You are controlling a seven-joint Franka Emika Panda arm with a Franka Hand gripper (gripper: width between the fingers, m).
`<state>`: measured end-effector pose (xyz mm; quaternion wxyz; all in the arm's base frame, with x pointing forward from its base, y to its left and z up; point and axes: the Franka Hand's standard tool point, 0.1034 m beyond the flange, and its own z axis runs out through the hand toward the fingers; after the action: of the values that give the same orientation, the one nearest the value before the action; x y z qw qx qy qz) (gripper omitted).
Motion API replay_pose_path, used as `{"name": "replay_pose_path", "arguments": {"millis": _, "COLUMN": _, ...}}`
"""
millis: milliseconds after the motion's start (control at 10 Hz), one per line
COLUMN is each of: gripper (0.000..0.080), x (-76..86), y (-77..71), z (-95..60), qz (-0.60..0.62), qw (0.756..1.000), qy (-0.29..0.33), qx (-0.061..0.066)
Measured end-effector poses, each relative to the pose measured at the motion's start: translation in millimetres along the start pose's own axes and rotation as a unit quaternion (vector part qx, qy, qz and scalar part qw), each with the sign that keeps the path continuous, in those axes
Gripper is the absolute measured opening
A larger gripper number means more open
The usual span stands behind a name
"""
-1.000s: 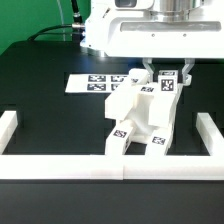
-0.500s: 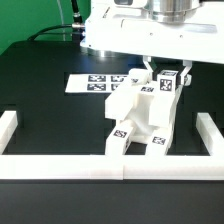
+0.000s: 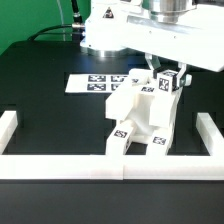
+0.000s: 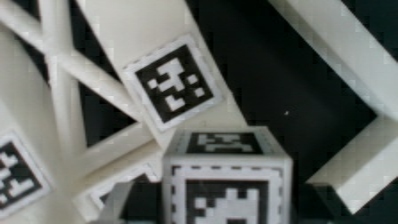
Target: Assemble chair
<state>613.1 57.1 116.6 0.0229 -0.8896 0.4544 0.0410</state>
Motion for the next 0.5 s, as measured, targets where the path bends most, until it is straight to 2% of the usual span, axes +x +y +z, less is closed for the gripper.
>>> {"name": "replay_pose_path", "arguments": {"millis": 500, "gripper": 0.0288, "x": -1.1, "y": -0.7, "z": 0.3, "qz": 0.166, "qw": 0.986, "qy": -0.002, "qx": 0.001}}
